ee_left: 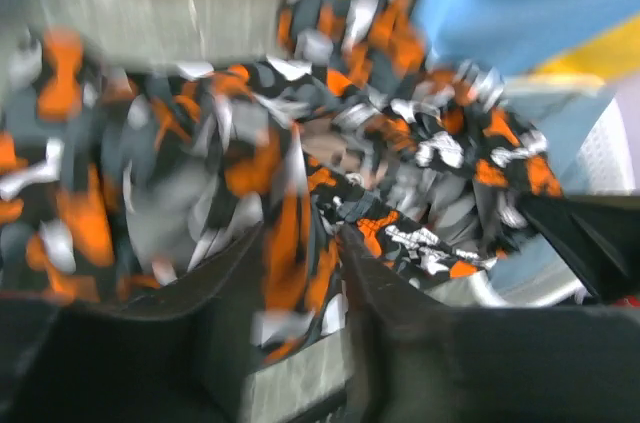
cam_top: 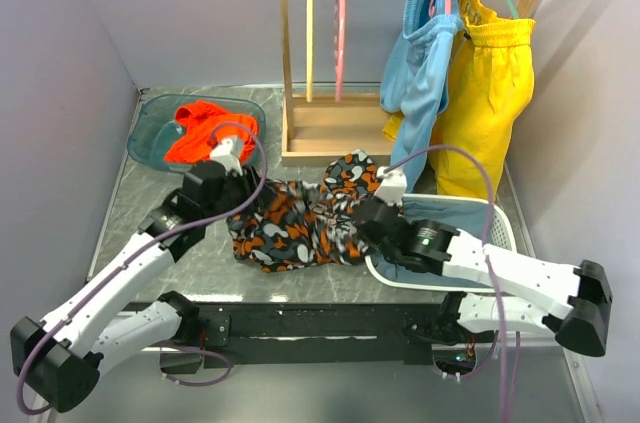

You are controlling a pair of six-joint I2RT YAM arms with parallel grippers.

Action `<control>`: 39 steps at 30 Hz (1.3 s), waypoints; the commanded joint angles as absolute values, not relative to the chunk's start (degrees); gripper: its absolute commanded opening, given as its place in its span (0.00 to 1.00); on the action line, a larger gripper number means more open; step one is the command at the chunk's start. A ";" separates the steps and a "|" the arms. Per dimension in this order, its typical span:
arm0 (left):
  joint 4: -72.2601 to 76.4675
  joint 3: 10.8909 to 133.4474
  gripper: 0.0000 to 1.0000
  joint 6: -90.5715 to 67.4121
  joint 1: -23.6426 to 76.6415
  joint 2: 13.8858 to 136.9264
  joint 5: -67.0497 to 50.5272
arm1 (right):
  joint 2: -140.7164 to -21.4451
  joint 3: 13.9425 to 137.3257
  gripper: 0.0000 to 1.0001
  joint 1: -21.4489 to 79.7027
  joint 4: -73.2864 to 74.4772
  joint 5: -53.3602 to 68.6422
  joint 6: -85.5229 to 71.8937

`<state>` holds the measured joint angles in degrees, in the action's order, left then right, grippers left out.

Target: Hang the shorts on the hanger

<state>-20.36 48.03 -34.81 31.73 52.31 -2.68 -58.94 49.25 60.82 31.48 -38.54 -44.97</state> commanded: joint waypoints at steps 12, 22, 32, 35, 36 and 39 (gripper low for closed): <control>-23.90 50.35 0.76 -39.37 31.64 51.94 -2.22 | -55.46 56.85 0.65 60.47 32.87 -38.85 -45.89; -29.61 54.22 0.87 -42.46 31.99 51.15 2.63 | -69.24 88.97 0.80 47.73 30.85 -32.08 -31.04; -32.17 56.34 0.88 -39.99 31.99 53.35 1.67 | -88.84 110.99 0.82 43.07 17.32 -29.44 -25.84; -31.99 55.99 0.88 -39.73 31.99 53.35 1.06 | -93.05 116.00 0.82 42.98 15.03 -31.54 -25.31; -31.82 55.81 0.88 -39.64 31.99 53.35 0.88 | -94.03 117.06 0.82 42.80 14.59 -32.07 -25.05; -31.55 55.46 0.88 -39.46 31.99 53.26 0.62 | -99.48 123.20 0.82 42.28 15.37 -34.10 -24.79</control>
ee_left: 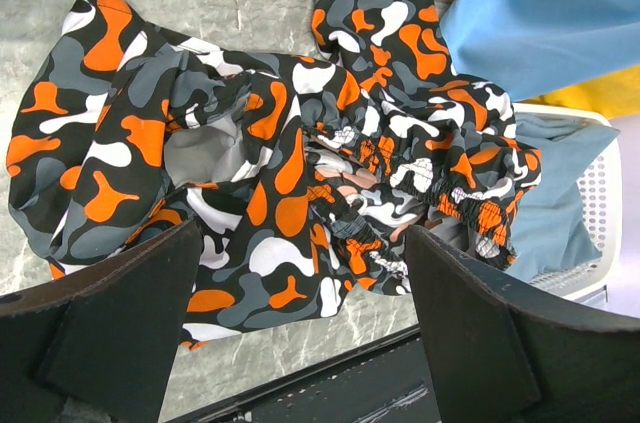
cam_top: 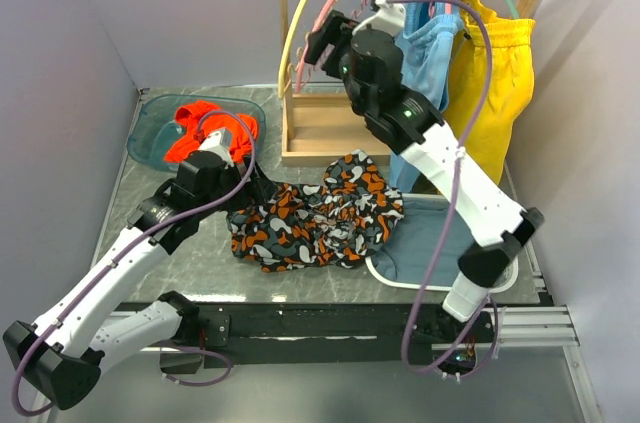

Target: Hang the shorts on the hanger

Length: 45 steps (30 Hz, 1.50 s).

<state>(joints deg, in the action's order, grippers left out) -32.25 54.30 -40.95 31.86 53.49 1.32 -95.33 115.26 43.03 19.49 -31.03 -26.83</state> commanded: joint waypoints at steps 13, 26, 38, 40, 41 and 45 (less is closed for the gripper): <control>-31.82 55.90 0.88 -38.85 32.08 53.09 0.53 | -111.53 136.42 0.75 39.29 24.61 -36.21 -26.10; -30.41 54.41 0.88 -38.94 31.99 53.17 0.44 | -100.64 122.08 0.47 39.11 25.31 -38.76 -21.98; -29.00 53.09 0.87 -39.37 31.99 53.70 -0.70 | -103.79 127.96 0.28 37.62 31.72 -33.40 -15.12; -29.26 53.35 0.87 -39.46 31.99 53.79 -0.70 | -104.76 130.34 0.23 37.36 33.21 -33.05 -13.63; -29.35 53.44 0.87 -39.38 32.08 53.88 -0.62 | -105.03 130.78 0.18 37.27 33.40 -32.87 -13.19; -29.36 53.70 0.87 -39.29 31.99 53.88 -0.53 | -104.50 130.43 0.00 36.74 32.96 -32.26 -11.08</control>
<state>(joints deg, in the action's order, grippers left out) -31.11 53.19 -39.83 31.86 54.02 -0.01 -104.60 128.25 37.76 32.45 -33.36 -14.90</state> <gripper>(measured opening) 0.872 0.198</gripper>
